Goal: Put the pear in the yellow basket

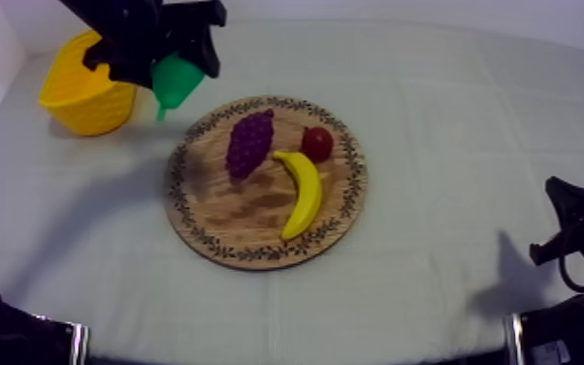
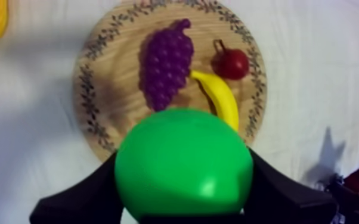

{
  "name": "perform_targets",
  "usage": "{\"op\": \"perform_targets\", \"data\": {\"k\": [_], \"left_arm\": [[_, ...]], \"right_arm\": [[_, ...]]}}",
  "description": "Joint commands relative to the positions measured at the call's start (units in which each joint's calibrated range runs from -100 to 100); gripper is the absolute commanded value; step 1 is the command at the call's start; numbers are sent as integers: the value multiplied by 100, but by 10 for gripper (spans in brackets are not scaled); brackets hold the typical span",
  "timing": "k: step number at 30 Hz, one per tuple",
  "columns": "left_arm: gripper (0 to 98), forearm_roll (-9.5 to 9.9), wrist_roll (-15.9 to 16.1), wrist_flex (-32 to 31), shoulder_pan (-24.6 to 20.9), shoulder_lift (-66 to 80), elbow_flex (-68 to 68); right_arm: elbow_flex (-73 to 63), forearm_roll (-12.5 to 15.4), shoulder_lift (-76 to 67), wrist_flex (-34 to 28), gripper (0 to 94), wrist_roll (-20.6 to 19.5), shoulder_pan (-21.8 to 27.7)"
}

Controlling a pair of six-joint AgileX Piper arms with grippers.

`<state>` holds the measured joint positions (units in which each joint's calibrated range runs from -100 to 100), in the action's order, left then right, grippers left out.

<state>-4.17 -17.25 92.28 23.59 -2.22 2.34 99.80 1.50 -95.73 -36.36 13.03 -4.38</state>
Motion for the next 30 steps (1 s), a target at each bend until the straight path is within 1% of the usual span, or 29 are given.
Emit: {"op": "perform_targets", "data": {"k": [1,16,21,26,30], "left_arm": [[540,16,154,23,-202,-70,-75],[545,142,775,346,-1192,-956,-1419],[543,226,982,440,-1482,-1313,-1970],[544,326,1142,643,-1724,-1698,-2607],[546,360,1229,723,-1898,-1944,-3024]], "right_arm": [[-2,-1,-3,-2,4,-1,2],[-2,-1,-3,-2,4,-1,2],[-2,-1,-3,-2,4,-1,2],[-2,-1,-3,-2,4,-1,2],[-2,-1,-3,-2,4,-1,2]]}}
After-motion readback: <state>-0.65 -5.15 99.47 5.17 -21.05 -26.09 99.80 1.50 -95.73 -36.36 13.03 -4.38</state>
